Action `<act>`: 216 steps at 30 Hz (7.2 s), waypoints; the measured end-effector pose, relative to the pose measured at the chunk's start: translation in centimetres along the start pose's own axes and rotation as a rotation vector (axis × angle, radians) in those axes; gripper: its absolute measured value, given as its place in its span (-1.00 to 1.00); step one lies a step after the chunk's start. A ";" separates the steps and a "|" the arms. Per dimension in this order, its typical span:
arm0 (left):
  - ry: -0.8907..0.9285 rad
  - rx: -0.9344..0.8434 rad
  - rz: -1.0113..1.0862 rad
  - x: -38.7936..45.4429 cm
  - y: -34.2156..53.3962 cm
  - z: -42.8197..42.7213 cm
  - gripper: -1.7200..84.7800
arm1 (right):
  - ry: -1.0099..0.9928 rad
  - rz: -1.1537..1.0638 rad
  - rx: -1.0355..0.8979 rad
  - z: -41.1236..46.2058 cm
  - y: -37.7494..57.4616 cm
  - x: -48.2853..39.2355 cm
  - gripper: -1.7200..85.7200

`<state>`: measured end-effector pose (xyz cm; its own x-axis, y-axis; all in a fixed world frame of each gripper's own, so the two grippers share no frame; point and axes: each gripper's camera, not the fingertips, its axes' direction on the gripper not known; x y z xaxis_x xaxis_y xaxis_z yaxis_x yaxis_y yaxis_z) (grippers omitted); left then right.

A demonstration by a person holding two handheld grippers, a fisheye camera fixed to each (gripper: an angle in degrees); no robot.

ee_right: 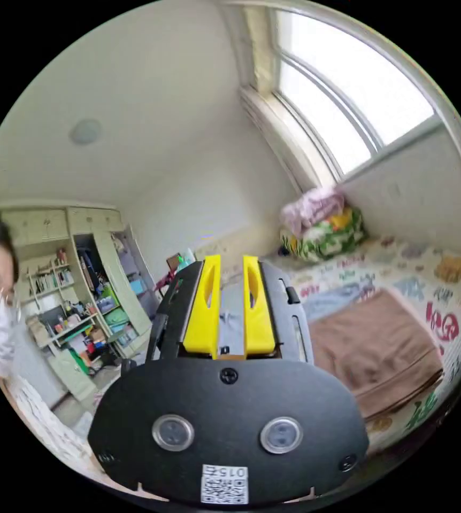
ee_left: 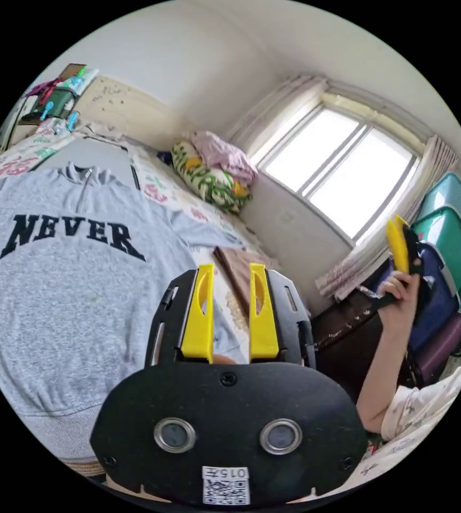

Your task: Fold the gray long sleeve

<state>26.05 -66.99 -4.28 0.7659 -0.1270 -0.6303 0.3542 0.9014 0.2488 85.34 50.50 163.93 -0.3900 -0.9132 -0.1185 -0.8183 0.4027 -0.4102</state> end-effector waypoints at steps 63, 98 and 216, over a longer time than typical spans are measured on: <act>-0.237 0.130 -0.212 -9.0 -6.7 -9.9 -0.66 | -0.186 -0.230 -0.829 67.8 13.4 2.2 -0.96; -0.703 -0.066 0.264 -1.2 12.7 -14.7 -0.80 | -0.432 -0.650 -1.005 56.3 17.6 19.7 -0.94; -0.547 0.710 -0.754 -46.6 58.6 -44.3 -0.59 | -0.505 -0.952 -1.270 71.3 20.6 69.4 -0.98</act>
<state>-12.70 10.11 7.11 0.3012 -0.8480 -0.4360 0.9050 0.1103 0.4108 71.54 -9.04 82.76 0.3761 -0.6712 -0.6388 -0.5663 -0.7122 0.4148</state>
